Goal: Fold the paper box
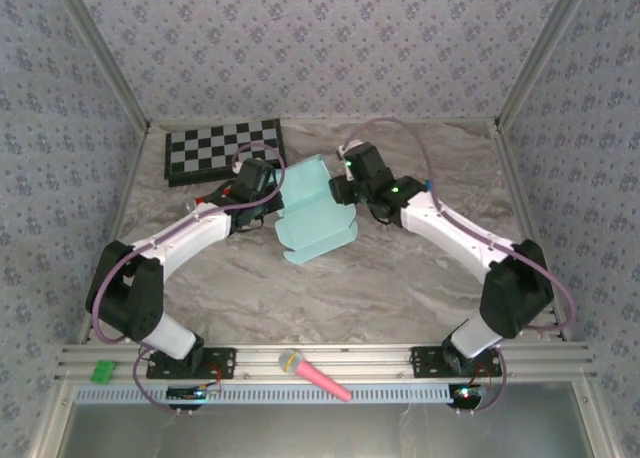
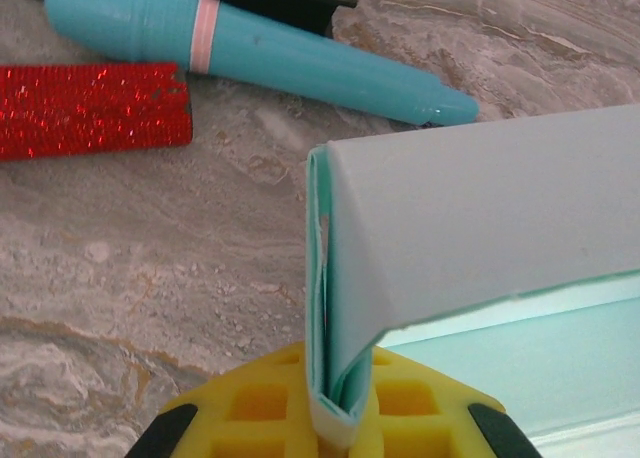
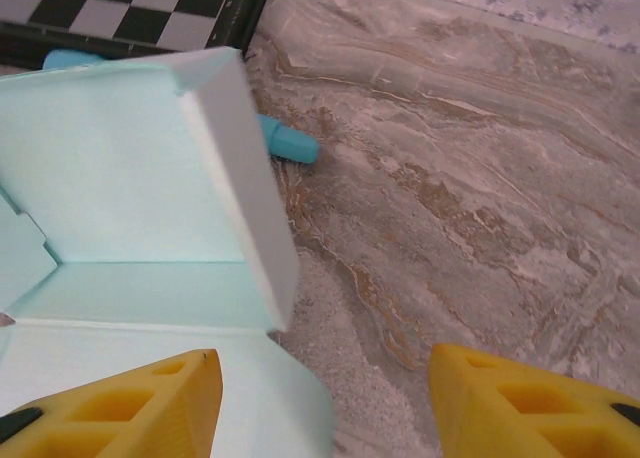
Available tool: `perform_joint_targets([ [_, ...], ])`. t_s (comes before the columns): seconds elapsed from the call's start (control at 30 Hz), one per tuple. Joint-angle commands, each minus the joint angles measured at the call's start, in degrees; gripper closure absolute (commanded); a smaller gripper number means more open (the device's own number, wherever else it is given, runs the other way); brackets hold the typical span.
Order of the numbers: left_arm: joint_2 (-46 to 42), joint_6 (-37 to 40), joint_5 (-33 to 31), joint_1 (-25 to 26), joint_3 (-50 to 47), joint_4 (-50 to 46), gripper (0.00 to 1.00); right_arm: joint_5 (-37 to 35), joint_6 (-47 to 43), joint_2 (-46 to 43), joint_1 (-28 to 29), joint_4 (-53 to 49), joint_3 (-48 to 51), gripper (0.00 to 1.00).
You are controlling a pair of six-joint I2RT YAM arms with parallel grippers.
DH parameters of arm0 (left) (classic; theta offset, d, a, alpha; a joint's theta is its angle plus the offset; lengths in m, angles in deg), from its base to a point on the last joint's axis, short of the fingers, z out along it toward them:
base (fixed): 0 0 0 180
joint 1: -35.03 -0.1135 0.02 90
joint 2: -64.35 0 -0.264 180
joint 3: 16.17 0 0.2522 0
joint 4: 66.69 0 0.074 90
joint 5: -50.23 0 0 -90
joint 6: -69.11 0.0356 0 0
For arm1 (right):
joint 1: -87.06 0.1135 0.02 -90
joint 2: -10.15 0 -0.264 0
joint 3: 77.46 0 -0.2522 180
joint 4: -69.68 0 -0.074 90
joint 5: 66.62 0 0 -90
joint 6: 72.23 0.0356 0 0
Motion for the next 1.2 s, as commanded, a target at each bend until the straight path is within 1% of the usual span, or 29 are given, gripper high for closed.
perform_joint_targets([
  [0.0, -0.88, -8.95, -0.99, 0.28, 2.58, -4.5, 1.0, 5.0, 5.89, -4.55, -3.63, -3.92, 2.28, 0.42],
  [0.1, -1.43, -17.04, 0.67, 0.48, 1.97, -5.65, 1.0, 7.67, 7.52, -8.39, -7.07, -5.28, 4.31, 0.42],
  [0.13, -1.75, -20.82, 0.88, 0.58, 1.58, -6.53, 1.0, 7.93, 8.02, -9.65, -8.25, -6.03, 4.33, 0.42],
  [0.17, -1.95, -24.79, 1.05, 0.68, 1.23, -7.83, 1.0, 8.2, 8.37, -10.93, -9.58, -6.89, 6.61, 0.42],
  [0.3, -2.36, -37.23, 1.49, 1.74, 1.05, -14.29, 1.0, 8.95, 8.05, -14.85, -13.01, -8.94, 8.26, 0.41],
  [0.37, -2.72, -41.68, 3.01, 2.18, 0.31, -15.62, 1.0, 8.65, 7.92, -16.26, -14.22, -9.58, 9.17, 0.41],
  [0.47, -3.15, -47.37, 7.16, 2.37, -1.67, -15.09, 1.0, 9.4, 8.0, -17.17, -15.28, -9.81, 10.18, 0.41],
  [0.53, -3.33, -49.68, 8.85, 2.5, -2.57, -15.07, 1.0, 9.35, 8.32, -17.21, -15.61, -9.76, 10.63, 0.4],
  [0.63, -2.75, -51.73, 10.08, 3.09, -2.19, -17.84, 0.99, 8.97, 8.47, -17.21, -15.64, -8.55, 11.42, 0.41],
  [0.7, -1.88, -53.96, 12.77, 3.1, -2.78, -18.41, 0.99, 9.13, 8.35, -17.23, -15.66, -7.85, 11.96, 0.41],
  [0.8, 0.15, -57.12, 18.01, 3.69, -3.99, -16.53, 1.0, 9.46, 8.55, -17.2, -15.65, -7.19, 12.75, 0.41],
  [0.87, 1.51, -58.24, 19.95, 4.41, -3.85, -15.94, 1.0, 9.75, 8.63, -17.12, -15.78, -6.94, 13.22, 0.41],
  [1.0, 2.92, -59.28, 19.84, 5.29, -3.52, -15.91, 1.0, 10.19, 8.61, -16.95, -15.85, -6.4, 13.94, 0.4],
  [1.17, 4.68, -61.08, 21.72, 5.76, -4.3, -14.72, 1.0, 10.54, 8.67, -16.64, -15.92, -6.0, 14.82, 0.41],
])
